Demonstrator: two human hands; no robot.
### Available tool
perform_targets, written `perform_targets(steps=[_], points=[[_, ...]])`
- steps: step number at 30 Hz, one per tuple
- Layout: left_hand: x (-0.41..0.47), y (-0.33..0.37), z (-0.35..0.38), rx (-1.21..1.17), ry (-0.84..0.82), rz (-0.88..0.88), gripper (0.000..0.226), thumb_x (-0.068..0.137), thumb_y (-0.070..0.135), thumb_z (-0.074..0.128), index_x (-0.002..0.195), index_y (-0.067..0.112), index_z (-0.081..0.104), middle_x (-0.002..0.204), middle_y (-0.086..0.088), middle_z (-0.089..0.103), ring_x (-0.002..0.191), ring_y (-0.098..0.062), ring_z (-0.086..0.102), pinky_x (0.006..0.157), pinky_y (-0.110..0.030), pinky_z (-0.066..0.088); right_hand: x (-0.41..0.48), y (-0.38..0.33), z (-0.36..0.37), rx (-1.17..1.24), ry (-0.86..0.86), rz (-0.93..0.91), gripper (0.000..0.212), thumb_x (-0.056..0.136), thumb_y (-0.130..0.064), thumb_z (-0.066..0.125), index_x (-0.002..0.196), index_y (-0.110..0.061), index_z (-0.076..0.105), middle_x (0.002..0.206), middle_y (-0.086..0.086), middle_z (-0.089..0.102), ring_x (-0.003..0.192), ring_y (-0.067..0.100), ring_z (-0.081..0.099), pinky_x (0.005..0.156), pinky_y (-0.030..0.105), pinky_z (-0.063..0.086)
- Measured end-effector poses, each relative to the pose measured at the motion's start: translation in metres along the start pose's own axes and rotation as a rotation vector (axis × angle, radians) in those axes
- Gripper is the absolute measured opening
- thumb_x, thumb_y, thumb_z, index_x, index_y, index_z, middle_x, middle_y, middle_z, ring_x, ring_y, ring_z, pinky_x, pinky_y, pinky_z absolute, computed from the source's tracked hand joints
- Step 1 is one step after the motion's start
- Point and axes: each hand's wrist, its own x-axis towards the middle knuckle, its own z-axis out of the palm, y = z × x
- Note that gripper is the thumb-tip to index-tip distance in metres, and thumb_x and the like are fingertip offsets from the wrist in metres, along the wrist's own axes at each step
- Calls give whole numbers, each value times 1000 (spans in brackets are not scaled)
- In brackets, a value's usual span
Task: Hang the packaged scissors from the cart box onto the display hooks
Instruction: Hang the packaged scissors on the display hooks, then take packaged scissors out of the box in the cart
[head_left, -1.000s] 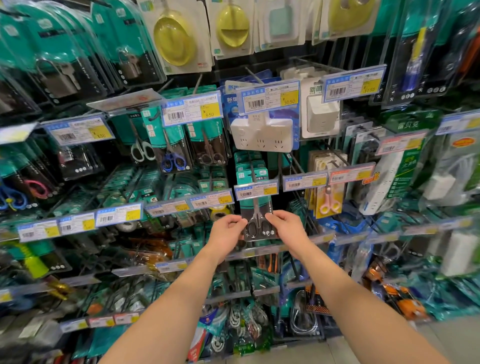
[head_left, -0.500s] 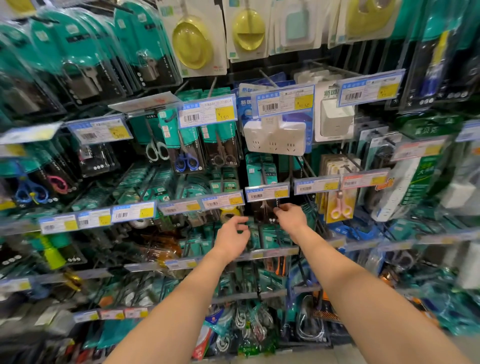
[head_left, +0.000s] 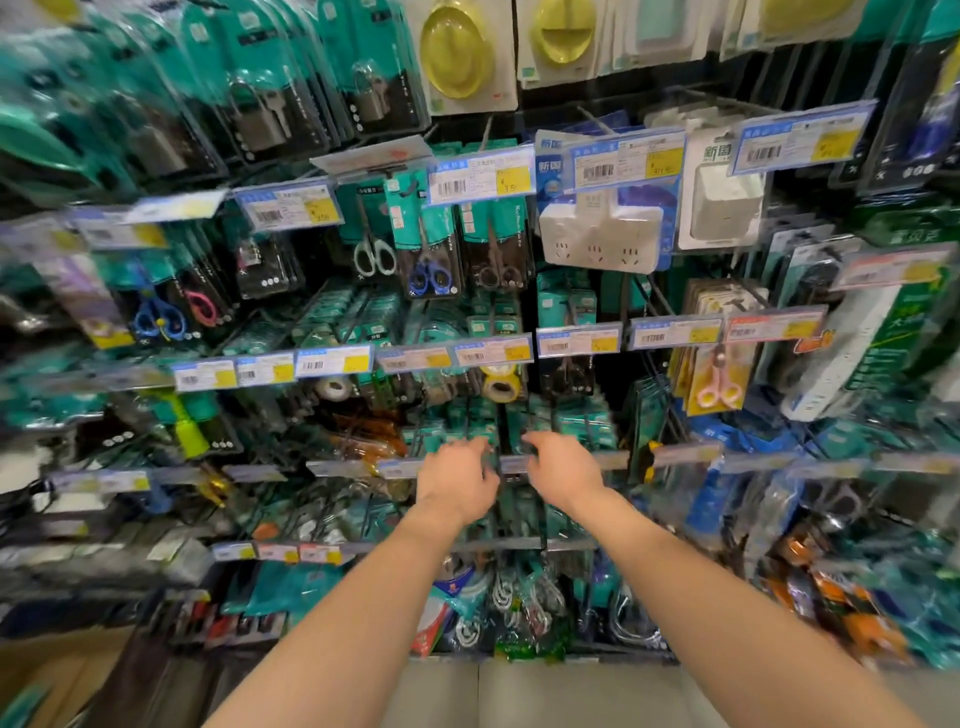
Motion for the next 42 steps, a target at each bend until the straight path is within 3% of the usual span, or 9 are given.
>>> perform_targets(steps=[2, 5, 11, 16, 20, 26, 34, 37, 42], points=[[-15, -28, 1, 26, 9, -32, 40, 95, 35, 51, 132, 22, 59, 121, -5, 69, 107, -29, 67, 86, -39, 57, -2, -21, 20, -61, -35, -47, 45, 100, -23, 49, 145, -22, 54, 136, 4, 64, 116, 26, 65, 85, 39, 57], [-41, -78, 0, 12, 12, -134, 38, 93, 36, 53, 128, 24, 59, 115, -4, 71, 105, -29, 67, 87, -39, 54, -3, -62, 51, -101, -104, -104, 38, 101, -26, 48, 137, -21, 58, 126, 6, 67, 104, 28, 68, 75, 37, 57], [-120, -209, -5, 13, 19, -349, 40, 92, 40, 52, 128, 24, 59, 122, -6, 70, 112, -31, 66, 93, -41, 54, -20, -172, 126, -111, -211, -245, 35, 97, -28, 51, 129, -19, 64, 123, 8, 69, 109, 30, 67, 83, 41, 58], [-225, -340, -12, 2, 50, -545, 40, 91, 42, 54, 127, 25, 60, 121, -6, 70, 112, -30, 66, 93, -40, 53, -61, -292, 213, -211, -319, -428, 37, 93, -23, 49, 127, -20, 62, 120, 13, 69, 112, 35, 66, 87, 42, 56], [-322, -446, -25, 4, 61, -647, 37, 96, 41, 51, 127, 25, 61, 122, -6, 69, 114, -30, 65, 95, -39, 49, -108, -408, 292, -256, -403, -518, 48, 98, -24, 48, 146, -24, 50, 141, 9, 59, 126, 32, 59, 97, 42, 52], [-442, -588, -56, 119, 62, -795, 32, 91, 41, 52, 114, 22, 63, 115, -7, 71, 110, -32, 66, 90, -41, 52, -183, -571, 396, -192, -509, -627, 44, 91, -28, 49, 133, -24, 61, 135, 8, 65, 123, 30, 61, 100, 40, 52], [-533, -696, -68, -19, 100, -983, 25, 93, 36, 55, 112, 23, 64, 117, -5, 70, 115, -31, 64, 92, -37, 48, -221, -702, 472, -309, -626, -683, 39, 92, -28, 53, 126, -14, 65, 132, 10, 66, 122, 30, 62, 97, 39, 54], [-543, -728, -64, -103, 126, -1009, 24, 94, 36, 55, 113, 26, 65, 118, -6, 70, 115, -31, 64, 92, -38, 49, -217, -730, 497, -308, -632, -668, 48, 93, -34, 54, 136, -14, 60, 138, 9, 63, 127, 29, 60, 103, 39, 51], [-534, -793, -58, -127, 116, -987, 29, 97, 34, 51, 120, 23, 65, 116, -5, 70, 107, -29, 65, 90, -38, 51, -189, -772, 546, -297, -651, -634, 42, 89, -28, 48, 127, -15, 58, 129, 12, 65, 116, 33, 64, 94, 42, 56]])
